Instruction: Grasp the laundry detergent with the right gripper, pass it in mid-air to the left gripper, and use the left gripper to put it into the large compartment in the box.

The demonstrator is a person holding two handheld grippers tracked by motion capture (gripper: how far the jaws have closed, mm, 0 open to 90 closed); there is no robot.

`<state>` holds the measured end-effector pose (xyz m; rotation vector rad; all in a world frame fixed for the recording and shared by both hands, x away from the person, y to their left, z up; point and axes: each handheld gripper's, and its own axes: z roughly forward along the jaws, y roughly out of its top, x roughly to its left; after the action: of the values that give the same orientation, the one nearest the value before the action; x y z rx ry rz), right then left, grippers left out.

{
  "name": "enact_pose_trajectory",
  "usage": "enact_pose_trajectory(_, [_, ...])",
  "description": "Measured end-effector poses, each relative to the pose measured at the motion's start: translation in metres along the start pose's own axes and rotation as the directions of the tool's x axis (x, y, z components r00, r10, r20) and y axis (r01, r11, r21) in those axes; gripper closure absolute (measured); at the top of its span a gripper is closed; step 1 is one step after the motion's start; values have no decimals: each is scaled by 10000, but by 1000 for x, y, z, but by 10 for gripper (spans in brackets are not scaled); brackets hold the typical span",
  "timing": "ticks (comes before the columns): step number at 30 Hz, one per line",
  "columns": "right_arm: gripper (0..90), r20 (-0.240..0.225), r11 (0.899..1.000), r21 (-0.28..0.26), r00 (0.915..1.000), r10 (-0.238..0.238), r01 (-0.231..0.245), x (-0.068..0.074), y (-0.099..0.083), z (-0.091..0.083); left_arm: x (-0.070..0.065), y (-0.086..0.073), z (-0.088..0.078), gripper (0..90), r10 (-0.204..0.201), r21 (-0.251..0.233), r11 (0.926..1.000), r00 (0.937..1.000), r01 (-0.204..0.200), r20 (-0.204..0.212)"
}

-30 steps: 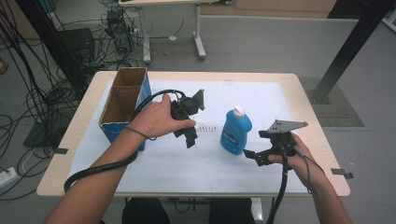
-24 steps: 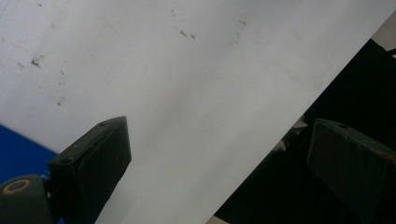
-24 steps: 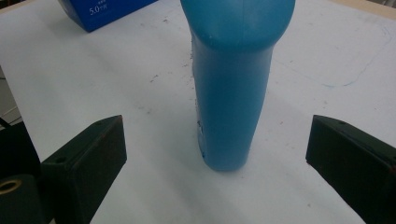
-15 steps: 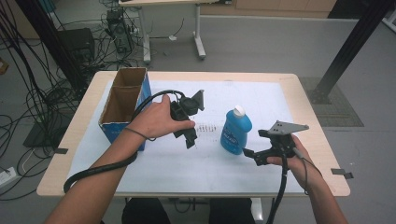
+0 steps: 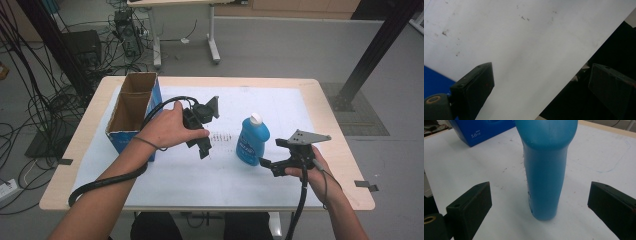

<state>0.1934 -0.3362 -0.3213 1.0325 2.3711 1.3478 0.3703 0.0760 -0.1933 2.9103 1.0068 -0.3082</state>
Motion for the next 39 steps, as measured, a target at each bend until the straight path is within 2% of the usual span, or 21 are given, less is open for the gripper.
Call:
enact_pose_trajectory(15, [52, -92, 9992, -377, 9998, 157, -161, -3, -12, 6, 0, 1, 1, 67, 66, -55, 10000, 10000, -66, 50])
enact_pose_trajectory(39, [52, -5, 9989, -440, 9998, 183, -183, -2, -15, 4, -1, 2, 3, 67, 76, -2, 10000, 10000, -76, 3])
